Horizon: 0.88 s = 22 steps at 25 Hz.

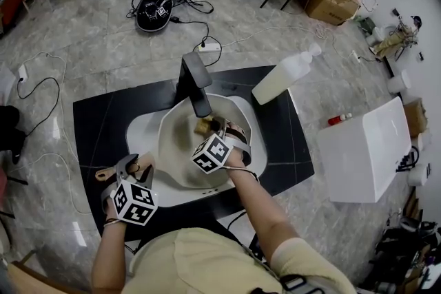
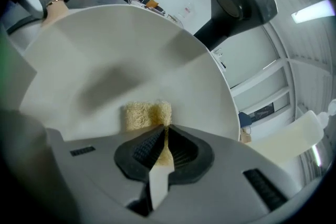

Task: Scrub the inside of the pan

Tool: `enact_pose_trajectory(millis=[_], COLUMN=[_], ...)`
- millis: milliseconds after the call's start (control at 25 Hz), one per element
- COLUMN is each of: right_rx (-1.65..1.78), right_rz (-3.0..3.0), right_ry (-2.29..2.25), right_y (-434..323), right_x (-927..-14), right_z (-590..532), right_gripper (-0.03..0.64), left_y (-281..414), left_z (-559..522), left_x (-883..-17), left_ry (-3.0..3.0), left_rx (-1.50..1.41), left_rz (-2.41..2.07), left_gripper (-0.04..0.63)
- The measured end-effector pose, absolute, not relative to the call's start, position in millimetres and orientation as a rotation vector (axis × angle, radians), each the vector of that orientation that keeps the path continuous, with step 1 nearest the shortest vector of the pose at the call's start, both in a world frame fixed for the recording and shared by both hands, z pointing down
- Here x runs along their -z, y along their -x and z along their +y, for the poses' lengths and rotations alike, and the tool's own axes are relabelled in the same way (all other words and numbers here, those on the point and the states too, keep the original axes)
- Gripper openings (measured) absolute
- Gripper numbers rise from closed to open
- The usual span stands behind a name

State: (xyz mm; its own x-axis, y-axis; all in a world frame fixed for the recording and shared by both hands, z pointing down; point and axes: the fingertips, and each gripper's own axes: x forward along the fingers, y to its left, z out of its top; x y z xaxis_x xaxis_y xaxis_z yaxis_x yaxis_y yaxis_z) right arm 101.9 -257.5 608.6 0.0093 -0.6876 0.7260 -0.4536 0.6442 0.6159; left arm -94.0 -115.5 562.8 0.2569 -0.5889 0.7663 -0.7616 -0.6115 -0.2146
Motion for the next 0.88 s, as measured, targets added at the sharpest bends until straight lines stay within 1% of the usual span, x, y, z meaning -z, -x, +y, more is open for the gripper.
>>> enact_pose_trajectory(millis=[640, 880], right_rx=[0.172, 0.087], right_rz=[-1.716, -1.758], right_ry=[-0.879, -0.828], right_y=[-74.5, -66.3], right_x=[-624.9, -633.2], right_z=[-223.1, -205.1], right_gripper=[0.032, 0.032], left_y=[94.0, 94.3], left_z=[-115.6, -115.3], left_x=[-563.1, -563.1], left_ry=[-2.333, -2.335], left_rx=[-1.278, -1.277], left_rz=[-1.263, -1.261], left_gripper=[0.181, 0.181])
